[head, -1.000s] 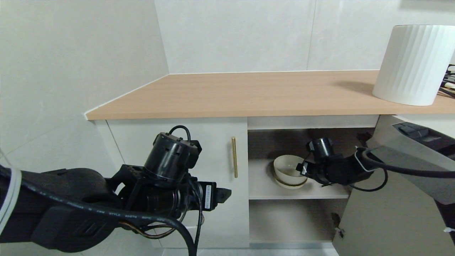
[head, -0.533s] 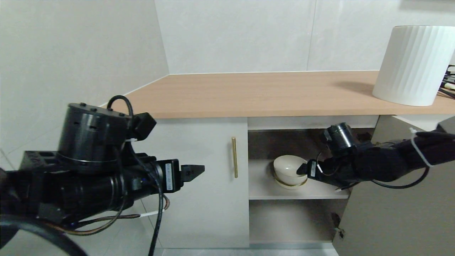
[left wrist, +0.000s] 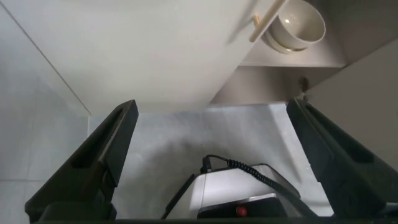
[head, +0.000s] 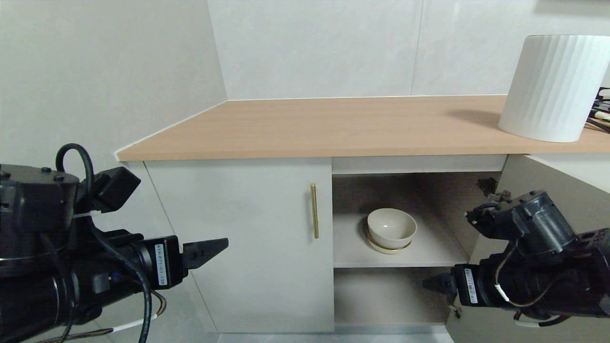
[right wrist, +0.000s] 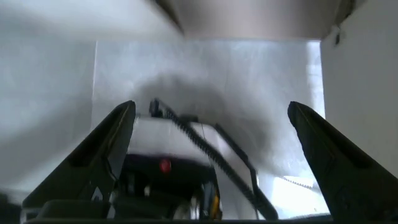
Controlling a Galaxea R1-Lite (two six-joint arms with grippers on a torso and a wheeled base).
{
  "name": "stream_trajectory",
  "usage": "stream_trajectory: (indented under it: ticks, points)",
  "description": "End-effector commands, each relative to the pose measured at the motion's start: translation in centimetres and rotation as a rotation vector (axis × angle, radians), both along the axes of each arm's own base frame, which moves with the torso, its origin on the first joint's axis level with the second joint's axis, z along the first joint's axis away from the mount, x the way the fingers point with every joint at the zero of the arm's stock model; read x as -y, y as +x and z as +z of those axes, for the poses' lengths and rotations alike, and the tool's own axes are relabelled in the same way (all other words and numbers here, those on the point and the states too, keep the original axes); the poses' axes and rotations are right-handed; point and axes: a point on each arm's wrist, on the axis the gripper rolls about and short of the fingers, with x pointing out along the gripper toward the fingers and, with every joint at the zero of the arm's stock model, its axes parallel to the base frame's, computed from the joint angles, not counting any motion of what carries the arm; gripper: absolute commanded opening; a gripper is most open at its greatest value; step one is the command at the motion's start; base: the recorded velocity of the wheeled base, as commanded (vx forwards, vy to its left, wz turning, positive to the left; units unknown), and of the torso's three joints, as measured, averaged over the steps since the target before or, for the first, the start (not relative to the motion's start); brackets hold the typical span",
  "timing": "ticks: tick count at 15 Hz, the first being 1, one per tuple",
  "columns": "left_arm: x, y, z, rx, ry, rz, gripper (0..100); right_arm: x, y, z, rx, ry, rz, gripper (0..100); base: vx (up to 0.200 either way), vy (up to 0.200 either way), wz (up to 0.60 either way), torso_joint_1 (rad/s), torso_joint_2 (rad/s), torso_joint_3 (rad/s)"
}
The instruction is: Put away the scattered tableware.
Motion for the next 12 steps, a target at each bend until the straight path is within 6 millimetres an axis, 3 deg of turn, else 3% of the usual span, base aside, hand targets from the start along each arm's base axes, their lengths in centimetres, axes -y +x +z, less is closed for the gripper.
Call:
stream_trajectory:
  ticks: [1,12]
  points:
    - [-0.05,-0.04,-0.11,-0.003,0.001,0.001,100,-0.28,-1.21,0.21,0.008,0.004,0.041,100,0.000,0.000,0.00,0.000,0.00,0.000]
    - [0.04,0.13,-0.36,-0.016,0.005,0.002,100,-0.51,-0.94,-0.52,-0.020,-0.016,0.041,100,-0.200,0.000,0.00,0.001,0.00,0.003]
